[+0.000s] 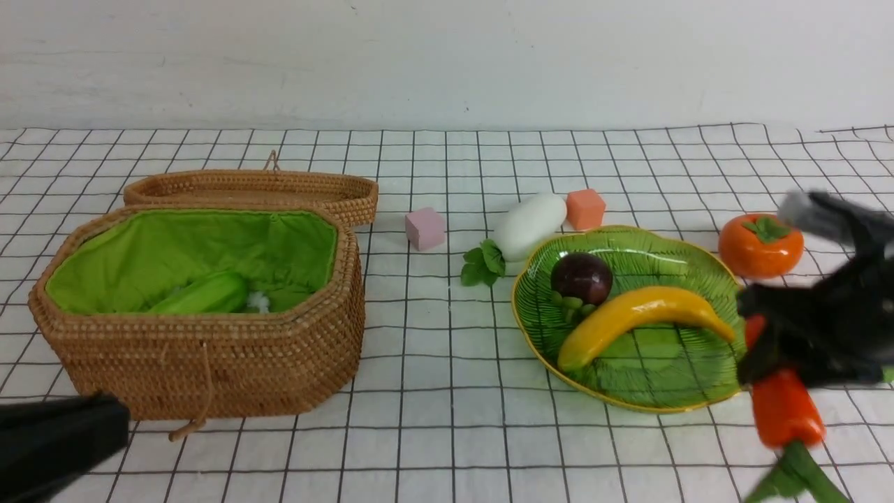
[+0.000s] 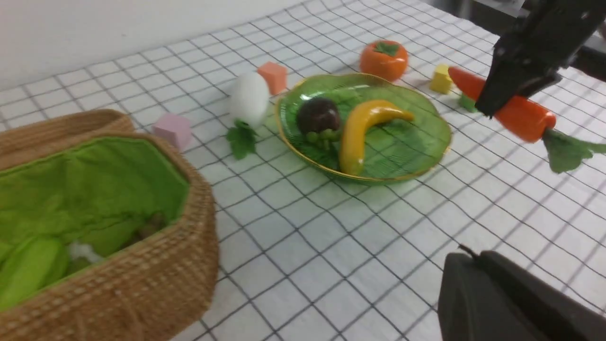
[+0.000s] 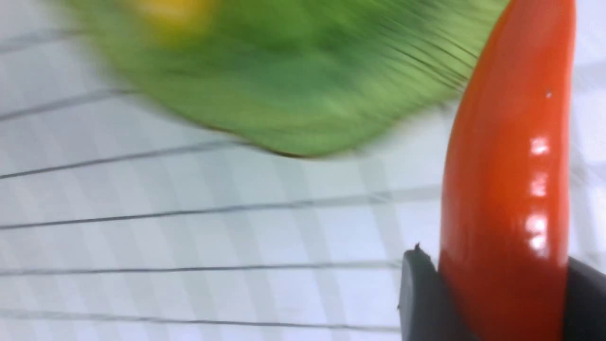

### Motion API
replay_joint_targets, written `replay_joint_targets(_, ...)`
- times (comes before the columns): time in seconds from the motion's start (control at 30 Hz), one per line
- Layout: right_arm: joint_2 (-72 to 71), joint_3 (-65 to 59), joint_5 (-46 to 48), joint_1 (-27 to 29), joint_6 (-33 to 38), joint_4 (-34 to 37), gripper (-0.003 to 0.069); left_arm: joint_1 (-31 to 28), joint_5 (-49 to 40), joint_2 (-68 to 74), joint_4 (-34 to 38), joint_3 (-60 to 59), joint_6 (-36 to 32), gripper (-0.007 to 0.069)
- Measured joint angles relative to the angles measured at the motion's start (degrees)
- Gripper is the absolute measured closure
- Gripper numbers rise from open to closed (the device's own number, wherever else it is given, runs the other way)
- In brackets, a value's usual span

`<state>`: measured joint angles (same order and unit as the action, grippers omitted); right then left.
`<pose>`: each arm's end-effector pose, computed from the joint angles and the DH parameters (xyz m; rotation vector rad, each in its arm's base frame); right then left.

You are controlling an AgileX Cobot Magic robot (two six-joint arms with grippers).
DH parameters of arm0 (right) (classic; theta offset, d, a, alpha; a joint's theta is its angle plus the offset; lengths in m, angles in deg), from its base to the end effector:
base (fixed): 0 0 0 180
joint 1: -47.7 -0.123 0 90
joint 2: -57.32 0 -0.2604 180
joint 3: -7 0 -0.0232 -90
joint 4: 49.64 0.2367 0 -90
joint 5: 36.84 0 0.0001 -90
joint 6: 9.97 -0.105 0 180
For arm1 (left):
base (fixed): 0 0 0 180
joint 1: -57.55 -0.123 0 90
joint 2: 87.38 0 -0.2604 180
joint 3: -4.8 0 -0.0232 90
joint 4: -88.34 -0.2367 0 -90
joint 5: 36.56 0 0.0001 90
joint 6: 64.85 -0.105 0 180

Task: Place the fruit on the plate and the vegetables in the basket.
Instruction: Use the right arm to grab a carrot and put it into the left basket

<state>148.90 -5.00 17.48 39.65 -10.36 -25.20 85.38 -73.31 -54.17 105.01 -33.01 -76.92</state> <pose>0.2762 0.0747 0.2604 0.0679 2.7321 0.5835 0.0778 -0.0615 0.3349 0.5485 1.8063 -0.5122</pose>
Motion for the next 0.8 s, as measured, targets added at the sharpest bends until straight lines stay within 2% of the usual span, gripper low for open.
replay_joint_targets(0.1, 1.63, 12.51, -2.99, -8.29, 10.57, 7.98, 0.0368, 0.0, -0.47, 0.0, -10.33, 1.57, 10.2, 0.0638)
replay_joint_targets(0.13, 4.02, 17.88, -4.16, -12.59, 16.07, 10.61, 0.0368, 0.0, -1.35, 0.0, -15.19, 2.05, 15.31, 0.0638)
replay_joint_targets(0.17, 4.02, 18.78, -4.31, -12.59, 16.07, 11.01, 0.0368, 0.0, -1.49, 0.0, -15.98, 2.22, 16.2, 0.0638)
replay_joint_targets(0.2, 8.35, 26.09, -5.58, -17.56, 23.04, 13.74, 0.0368, 0.0, -2.79, 0.0, -22.6, 2.78, 23.95, 0.0638)
replay_joint_targets(0.23, 8.91, 27.88, -5.78, -18.06, 23.85, 14.33, 0.0368, 0.0, -2.79, 0.0, -23.25, 2.84, 23.95, 0.0638)
replay_joint_targets(0.27, 13.59, 34.94, -6.36, -21.75, 30.17, 16.38, 0.0368, 0.0, -3.53, 0.0, -27.53, 3.15, 30.04, 0.0638)
replay_joint_targets(0.3, 16.74, 39.18, -6.85, -23.71, 33.97, 17.64, 0.0368, 0.0, -3.79, 0.0, -29.3, 3.19, 33.13, 0.0638)
replay_joint_targets(0.37, 23.26, 47.17, -8.24, -26.94, 40.41, 20.09, 0.0368, 0.0, -4.23, 0.0, -31.03, 3.26, 36.91, 0.0638)
replay_joint_targets(0.4, 23.92, 47.17, -8.33, -27.21, 40.93, 20.09, 0.0368, 0.0, -4.23, 0.0, -31.04, 3.26, 37.33, 0.0638)
replay_joint_targets(0.53, 39.06, 62.63, -11.41, -31.09, 50.29, 24.62, 0.0368, 0.0, -4.41, 0.0, -31.64, 3.26, 38.86, 0.0638)
replay_joint_targets(0.6, 42.87, 65.82, -13.06, -31.56, 52.43, 25.43, 0.0367, 0.0, -4.54, 0.0, -31.7, 3.26, 38.97, 0.0638)
replay_joint_targets(0.7, 48.93, 69.93, -17.38, -32.21, 54.65, 26.28, 0.0281, 0.0, -5.55, 0.0, -31.7, 3.26, 38.97, 0.0638)
replay_joint_targets(0.73, 50.87, 70.81, -18.41, -32.3, 54.85, 26.35, 0.0195, 0.0, -6.08, 0.0, -31.7, 3.26, 38.97, 0.0638)
replay_joint_targets(0.77, 50.87, 70.81, -18.53, -32.3, 54.85, 26.35, 0.0183, 0.0, -6.22, 0.0, -31.7, 3.26, 38.97, 0.0638)
replay_joint_targets(0.8, 52.1, 70.89, -18.24, -32.35, 55.03, 26.26, 0.008, 0.0, -6.7, 0.0, -31.64, 3.26, 38.91, 0.0638)
